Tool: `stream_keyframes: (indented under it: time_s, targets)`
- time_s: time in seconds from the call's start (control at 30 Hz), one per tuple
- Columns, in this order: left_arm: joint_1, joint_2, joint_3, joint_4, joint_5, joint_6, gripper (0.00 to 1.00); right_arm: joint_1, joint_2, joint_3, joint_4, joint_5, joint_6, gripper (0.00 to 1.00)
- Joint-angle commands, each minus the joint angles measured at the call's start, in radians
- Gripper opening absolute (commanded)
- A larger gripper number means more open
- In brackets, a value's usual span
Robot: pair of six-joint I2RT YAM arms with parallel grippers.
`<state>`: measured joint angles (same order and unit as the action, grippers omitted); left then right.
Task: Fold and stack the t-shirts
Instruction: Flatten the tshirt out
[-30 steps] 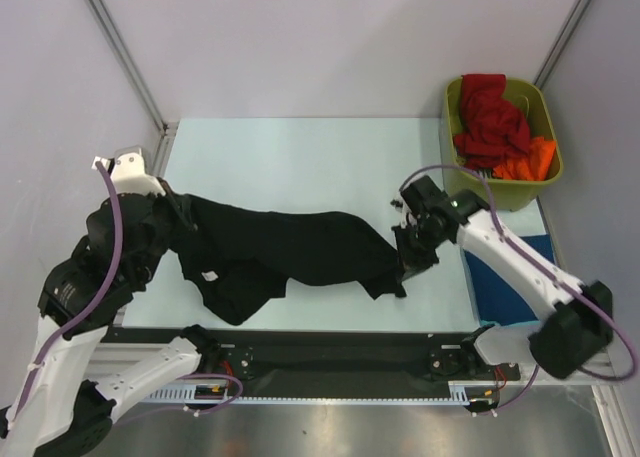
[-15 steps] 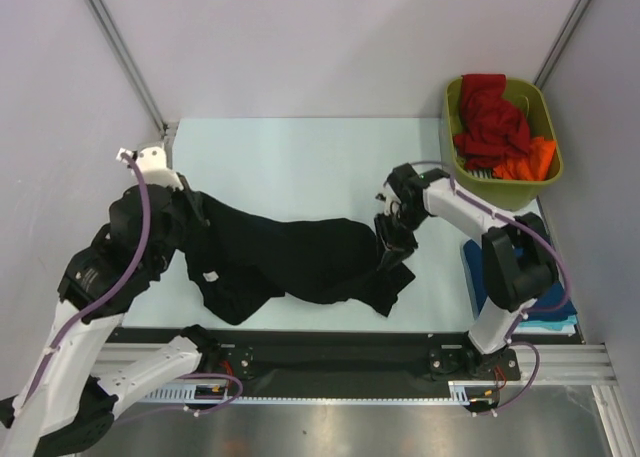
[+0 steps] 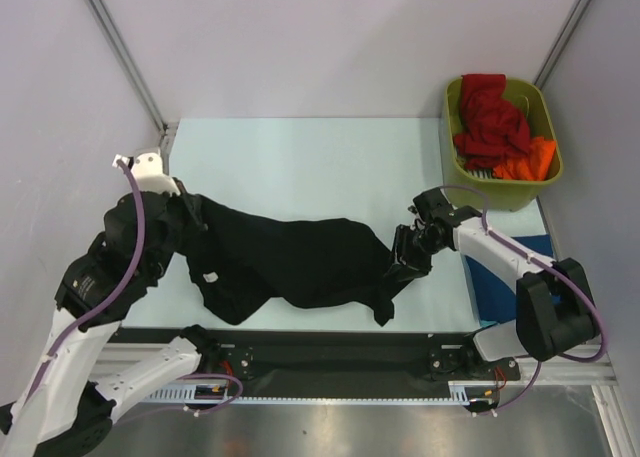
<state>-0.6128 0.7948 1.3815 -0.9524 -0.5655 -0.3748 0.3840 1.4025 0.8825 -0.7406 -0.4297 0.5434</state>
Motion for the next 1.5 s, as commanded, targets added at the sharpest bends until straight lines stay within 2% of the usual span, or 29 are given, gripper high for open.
stream_keyframes:
  time_s: [0.0, 0.1, 0.23, 0.43, 0.6, 0.73, 0.83, 0.9, 1.0, 1.03, 1.1, 1.13, 1.17, 1.23, 1.37, 1.4, 1.47]
  targets:
    - [0.007, 0.009, 0.005, 0.044, -0.002, 0.002, 0.0, 0.001, -0.004, -0.017, 0.124, 0.097, 0.06, 0.48]
    - [0.005, 0.027, 0.007, 0.047, 0.012, 0.005, 0.0, -0.002, 0.029, -0.031, 0.13, 0.13, 0.066, 0.47]
    - [0.007, 0.049, 0.011, 0.056, 0.013, 0.011, 0.0, -0.005, 0.079, -0.054, 0.199, 0.163, 0.079, 0.38]
    - [0.008, 0.087, 0.024, 0.083, 0.013, 0.034, 0.0, 0.001, 0.252, 0.013, 0.264, 0.236, 0.052, 0.33]
    - [0.01, 0.115, 0.031, 0.095, 0.026, 0.042, 0.0, -0.005, 0.383, 0.163, 0.245, 0.467, -0.031, 0.34]
    - [0.015, 0.129, 0.019, 0.095, 0.039, 0.043, 0.0, -0.027, 0.518, 0.384, 0.196, 0.56, -0.132, 0.34]
    - [0.022, 0.136, 0.01, 0.101, 0.055, 0.047, 0.0, -0.04, 0.549, 0.551, 0.121, 0.592, -0.204, 0.35]
    - [0.033, 0.144, 0.014, 0.104, 0.082, 0.047, 0.0, -0.042, 0.514, 0.595, 0.067, 0.591, -0.224, 0.38]
    - [0.041, 0.152, 0.016, 0.106, 0.107, 0.047, 0.0, -0.04, 0.385, 0.557, 0.0, 0.515, -0.215, 0.49]
    - [0.042, 0.153, 0.017, 0.104, 0.113, 0.045, 0.0, -0.034, 0.33, 0.464, -0.012, 0.487, -0.189, 0.53]
    - [0.044, 0.149, 0.019, 0.095, 0.122, 0.039, 0.0, -0.02, 0.166, 0.348, -0.016, 0.403, -0.159, 0.55]
    - [0.045, 0.147, 0.019, 0.09, 0.122, 0.033, 0.0, 0.016, 0.109, 0.222, -0.025, 0.391, -0.125, 0.55]
    - [0.047, 0.139, 0.017, 0.086, 0.131, 0.024, 0.0, 0.039, -0.005, 0.166, -0.023, 0.358, -0.114, 0.55]
    - [0.048, 0.132, 0.014, 0.083, 0.144, 0.011, 0.0, 0.123, -0.094, 0.026, -0.023, 0.306, -0.067, 0.56]
    - [0.051, 0.113, 0.008, 0.072, 0.167, -0.016, 0.0, 0.264, -0.267, -0.124, -0.033, 0.24, 0.05, 0.66]
    - [0.051, 0.106, 0.005, 0.07, 0.17, -0.019, 0.0, 0.282, -0.33, -0.152, -0.028, 0.238, 0.068, 0.72]
    - [0.051, 0.098, -0.001, 0.064, 0.185, -0.033, 0.0, 0.297, -0.384, -0.221, 0.01, 0.217, 0.098, 0.75]
